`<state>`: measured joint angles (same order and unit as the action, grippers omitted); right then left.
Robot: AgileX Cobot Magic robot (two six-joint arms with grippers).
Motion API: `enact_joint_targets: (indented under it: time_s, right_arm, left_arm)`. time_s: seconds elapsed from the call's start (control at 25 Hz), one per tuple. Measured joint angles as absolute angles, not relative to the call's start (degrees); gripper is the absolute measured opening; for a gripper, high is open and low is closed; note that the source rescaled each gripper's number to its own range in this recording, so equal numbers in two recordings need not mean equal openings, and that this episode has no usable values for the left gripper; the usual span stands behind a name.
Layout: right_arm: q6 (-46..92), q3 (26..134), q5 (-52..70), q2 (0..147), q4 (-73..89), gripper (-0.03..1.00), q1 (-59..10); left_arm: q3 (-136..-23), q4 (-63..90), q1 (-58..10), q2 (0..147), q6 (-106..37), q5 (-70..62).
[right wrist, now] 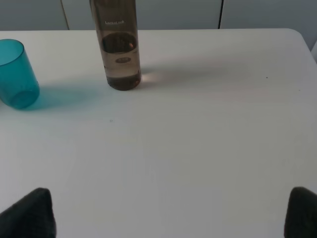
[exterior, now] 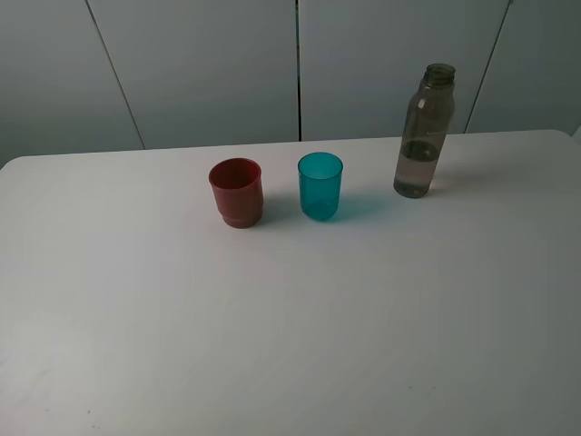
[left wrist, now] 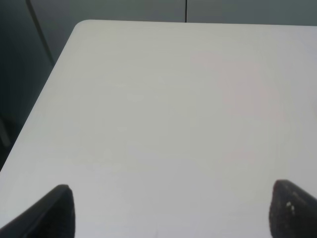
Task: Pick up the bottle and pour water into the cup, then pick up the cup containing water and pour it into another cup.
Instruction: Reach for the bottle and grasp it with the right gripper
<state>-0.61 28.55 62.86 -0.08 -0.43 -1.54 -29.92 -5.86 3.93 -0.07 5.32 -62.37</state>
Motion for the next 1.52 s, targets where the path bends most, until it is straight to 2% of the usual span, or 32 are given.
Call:
enact_joint_targets:
  time_s: [1.52]
  right_arm:
    - [-0.6,28.5,62.9,-0.1,0.7,1.00,-1.5]
  left_arm:
    - [-29.9,-5.5,3.9,-0.1,5.4,-62.8]
